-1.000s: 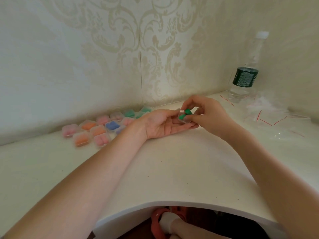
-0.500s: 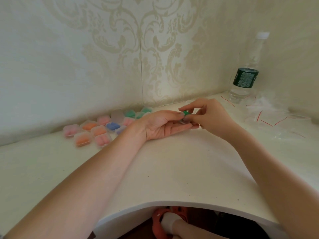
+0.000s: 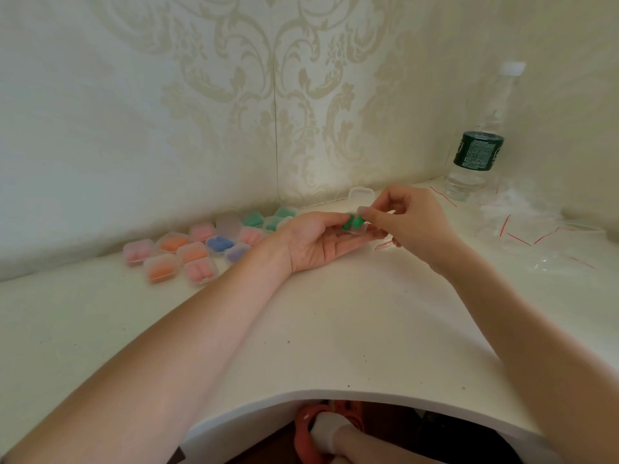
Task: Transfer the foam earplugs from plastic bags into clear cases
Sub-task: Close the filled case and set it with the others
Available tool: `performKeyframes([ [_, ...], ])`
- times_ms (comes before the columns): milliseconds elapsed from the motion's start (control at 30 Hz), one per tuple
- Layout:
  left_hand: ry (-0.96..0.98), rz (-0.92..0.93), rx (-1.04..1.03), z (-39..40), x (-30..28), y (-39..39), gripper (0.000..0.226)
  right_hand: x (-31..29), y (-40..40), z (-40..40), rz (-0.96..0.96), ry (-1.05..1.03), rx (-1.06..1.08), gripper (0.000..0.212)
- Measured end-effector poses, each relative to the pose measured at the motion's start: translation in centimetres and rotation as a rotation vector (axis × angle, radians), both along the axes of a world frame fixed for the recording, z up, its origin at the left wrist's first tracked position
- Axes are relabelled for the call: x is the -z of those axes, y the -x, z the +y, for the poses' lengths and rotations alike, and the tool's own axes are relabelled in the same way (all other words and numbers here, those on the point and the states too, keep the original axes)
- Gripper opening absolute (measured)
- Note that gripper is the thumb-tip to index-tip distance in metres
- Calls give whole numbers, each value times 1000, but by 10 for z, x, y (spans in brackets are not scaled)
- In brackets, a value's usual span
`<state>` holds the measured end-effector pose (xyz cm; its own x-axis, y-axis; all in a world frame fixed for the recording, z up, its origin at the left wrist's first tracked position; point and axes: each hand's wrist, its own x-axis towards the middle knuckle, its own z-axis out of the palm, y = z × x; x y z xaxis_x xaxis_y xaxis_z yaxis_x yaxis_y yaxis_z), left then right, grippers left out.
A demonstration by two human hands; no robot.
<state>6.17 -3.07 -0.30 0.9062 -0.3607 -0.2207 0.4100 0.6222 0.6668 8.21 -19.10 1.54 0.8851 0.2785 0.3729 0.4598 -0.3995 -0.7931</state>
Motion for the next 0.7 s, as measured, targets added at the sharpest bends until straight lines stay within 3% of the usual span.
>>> performKeyframes([
  [367,-50,-22,-23,-3,-1,2,25,8,-4,4,-67,124,43,14],
  [467,-35,-13,-29,-2,-2,3,25,10,-6,4,-120,63,70,27],
  [567,20,21,-36,-2,-2,2,25,7,-10,2,-44,-79,92,29],
  [700,24,14,-34,-2,-2,0,37,4,-9,2,34,-16,30,36],
])
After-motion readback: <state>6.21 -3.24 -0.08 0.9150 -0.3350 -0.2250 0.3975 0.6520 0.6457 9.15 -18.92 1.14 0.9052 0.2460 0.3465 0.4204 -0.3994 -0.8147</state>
